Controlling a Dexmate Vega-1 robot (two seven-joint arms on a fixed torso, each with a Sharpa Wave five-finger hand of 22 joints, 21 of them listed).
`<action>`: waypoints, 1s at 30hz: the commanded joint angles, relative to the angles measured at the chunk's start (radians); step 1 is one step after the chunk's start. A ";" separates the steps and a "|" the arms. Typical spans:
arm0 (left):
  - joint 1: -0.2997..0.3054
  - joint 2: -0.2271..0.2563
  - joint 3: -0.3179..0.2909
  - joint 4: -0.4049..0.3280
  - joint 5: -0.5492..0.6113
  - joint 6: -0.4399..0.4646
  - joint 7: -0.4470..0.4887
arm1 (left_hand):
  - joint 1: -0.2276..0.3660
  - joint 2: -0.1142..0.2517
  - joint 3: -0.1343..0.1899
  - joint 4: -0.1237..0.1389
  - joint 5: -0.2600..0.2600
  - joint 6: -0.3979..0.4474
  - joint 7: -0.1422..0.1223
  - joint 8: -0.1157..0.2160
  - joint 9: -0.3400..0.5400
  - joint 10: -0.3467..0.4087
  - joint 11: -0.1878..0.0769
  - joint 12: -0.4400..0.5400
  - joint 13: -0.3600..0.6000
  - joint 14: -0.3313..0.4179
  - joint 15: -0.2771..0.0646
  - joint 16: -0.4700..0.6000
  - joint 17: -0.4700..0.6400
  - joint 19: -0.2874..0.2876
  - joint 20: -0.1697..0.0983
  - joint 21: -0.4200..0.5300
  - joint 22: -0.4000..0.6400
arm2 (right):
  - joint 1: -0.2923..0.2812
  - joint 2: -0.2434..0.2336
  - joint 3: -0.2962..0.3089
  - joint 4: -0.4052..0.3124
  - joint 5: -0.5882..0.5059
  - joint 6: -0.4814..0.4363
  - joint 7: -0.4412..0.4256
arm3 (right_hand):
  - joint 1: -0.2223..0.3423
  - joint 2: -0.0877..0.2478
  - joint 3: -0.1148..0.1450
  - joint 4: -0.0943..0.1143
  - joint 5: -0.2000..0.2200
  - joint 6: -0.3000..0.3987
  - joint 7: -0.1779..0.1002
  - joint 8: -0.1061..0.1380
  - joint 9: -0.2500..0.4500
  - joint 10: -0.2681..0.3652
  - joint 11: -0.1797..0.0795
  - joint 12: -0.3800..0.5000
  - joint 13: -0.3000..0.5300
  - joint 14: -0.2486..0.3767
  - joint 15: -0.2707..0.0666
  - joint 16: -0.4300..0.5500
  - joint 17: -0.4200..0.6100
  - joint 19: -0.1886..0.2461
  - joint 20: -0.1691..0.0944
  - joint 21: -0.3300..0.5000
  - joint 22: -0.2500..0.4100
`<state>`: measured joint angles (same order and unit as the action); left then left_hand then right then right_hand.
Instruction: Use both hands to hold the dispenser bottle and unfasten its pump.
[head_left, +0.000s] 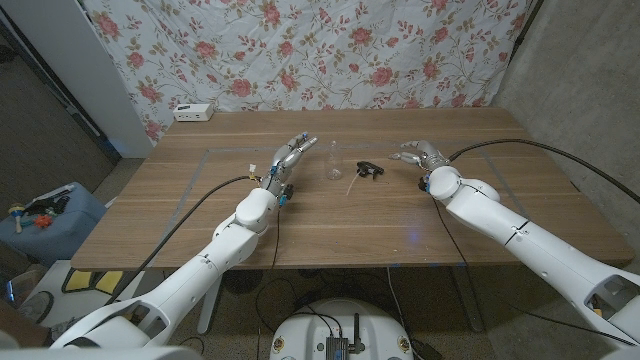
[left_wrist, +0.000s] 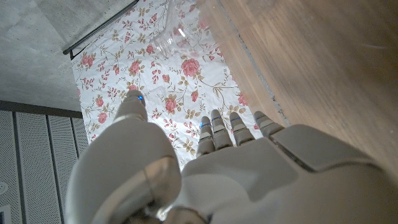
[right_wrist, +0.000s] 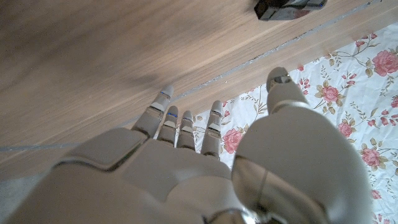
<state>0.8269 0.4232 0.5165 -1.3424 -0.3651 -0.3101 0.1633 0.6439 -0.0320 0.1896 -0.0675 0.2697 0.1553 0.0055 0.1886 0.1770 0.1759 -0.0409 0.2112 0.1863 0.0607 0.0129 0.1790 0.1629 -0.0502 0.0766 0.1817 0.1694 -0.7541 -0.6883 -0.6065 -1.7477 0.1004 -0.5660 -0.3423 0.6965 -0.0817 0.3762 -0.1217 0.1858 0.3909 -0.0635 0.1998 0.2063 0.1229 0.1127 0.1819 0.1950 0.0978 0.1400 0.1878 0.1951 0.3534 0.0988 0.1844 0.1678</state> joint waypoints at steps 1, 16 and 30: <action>-0.005 0.004 -0.003 0.008 -0.019 -0.007 -0.027 | -0.001 0.015 0.003 0.010 0.002 -0.003 -0.001 -0.004 -0.001 -0.011 -0.002 -0.003 0.002 -0.014 0.002 -0.006 0.003 0.001 0.004 0.007 0.002 | -0.017 -0.017 0.029 0.015 0.032 0.096 0.035 | -0.021 -0.001 -0.014 0.005 0.001 -0.059 0.008 -0.021 -0.004 -0.023 0.004 0.005 -0.001 -0.036 0.005 -0.005 0.001 -0.021 -0.006 -0.004 0.000; -0.019 0.018 -0.012 0.022 -0.051 -0.020 -0.083 | -0.059 0.068 -0.004 0.052 -0.015 -0.033 0.002 -0.011 0.000 -0.054 0.017 -0.016 0.003 -0.057 0.013 -0.007 0.008 -0.009 0.011 0.006 0.003 | -0.047 -0.019 0.081 0.064 0.080 0.315 0.070 | -0.107 0.007 -0.053 0.037 0.001 -0.164 -0.043 -0.027 -0.017 -0.058 -0.022 0.004 -0.008 -0.102 -0.055 -0.003 0.000 -0.062 -0.068 -0.005 -0.001; -0.042 0.009 -0.018 0.076 -0.056 -0.074 -0.114 | -0.075 0.102 0.002 0.065 -0.025 -0.030 -0.002 -0.007 0.000 -0.056 0.018 -0.013 0.002 -0.047 0.007 -0.001 0.006 0.033 0.002 0.020 0.003 | -0.060 0.016 0.109 0.120 0.126 0.450 0.091 | -0.182 0.032 -0.078 0.073 0.001 -0.222 -0.062 -0.027 -0.019 -0.065 -0.040 0.007 -0.011 -0.105 -0.080 0.006 0.002 -0.071 -0.093 -0.002 -0.001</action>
<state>0.8038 0.4381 0.5034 -1.3084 -0.4098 -0.3424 0.0844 0.5652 0.0578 0.1870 -0.0095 0.2500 0.1262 0.0056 0.1809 0.1770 0.1184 -0.0230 0.1955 0.1863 0.0092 0.0248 0.1712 0.1674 -0.0279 0.0738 0.1963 0.1700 -0.8024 -0.6960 -0.5225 -1.6725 0.1923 -0.2231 -0.2686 0.5247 -0.0534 0.3004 -0.0563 0.1858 0.1745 -0.1249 0.1697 0.1859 0.0549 0.0770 0.1820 0.1812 -0.0073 0.0673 0.1890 0.1953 0.2793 0.0159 0.1845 0.1678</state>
